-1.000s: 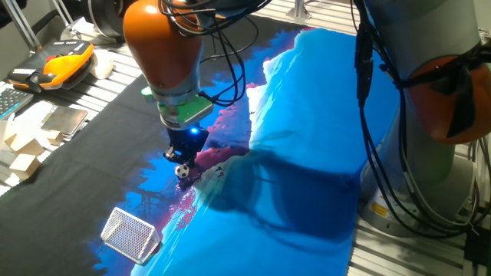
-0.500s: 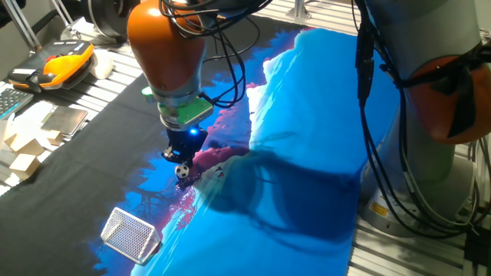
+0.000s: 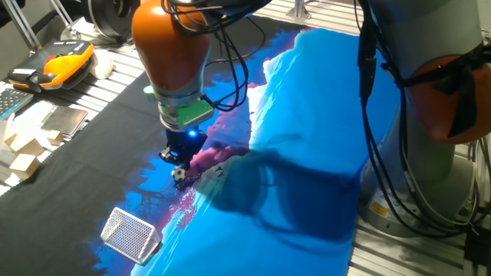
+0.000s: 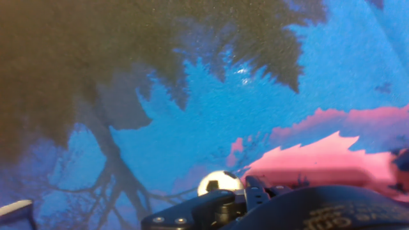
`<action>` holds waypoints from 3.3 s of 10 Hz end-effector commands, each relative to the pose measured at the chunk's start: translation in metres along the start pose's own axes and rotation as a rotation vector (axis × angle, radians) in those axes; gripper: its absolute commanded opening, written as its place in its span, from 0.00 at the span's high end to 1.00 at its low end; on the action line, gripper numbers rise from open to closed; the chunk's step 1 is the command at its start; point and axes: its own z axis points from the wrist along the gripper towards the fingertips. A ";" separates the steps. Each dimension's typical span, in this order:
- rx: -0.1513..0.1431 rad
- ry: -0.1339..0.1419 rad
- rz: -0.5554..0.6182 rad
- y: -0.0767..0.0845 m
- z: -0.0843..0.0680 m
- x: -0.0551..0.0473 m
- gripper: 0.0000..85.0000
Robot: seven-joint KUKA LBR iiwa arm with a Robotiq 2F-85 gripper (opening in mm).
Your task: Push the soccer ball into the goal
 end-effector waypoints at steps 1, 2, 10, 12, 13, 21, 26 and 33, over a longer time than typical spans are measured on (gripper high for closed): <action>-0.003 -0.004 0.011 0.002 0.000 0.002 1.00; -0.005 -0.005 0.021 0.004 0.001 0.003 1.00; 0.024 0.021 0.026 0.005 -0.001 0.003 1.00; 0.016 0.037 0.044 0.005 -0.002 0.002 1.00; 0.024 0.040 0.057 0.005 -0.002 0.002 1.00; 0.021 0.091 0.027 -0.003 -0.007 -0.016 1.00; 0.034 0.132 0.000 -0.003 -0.007 -0.016 1.00; 0.075 0.129 -0.100 -0.003 -0.007 -0.016 1.00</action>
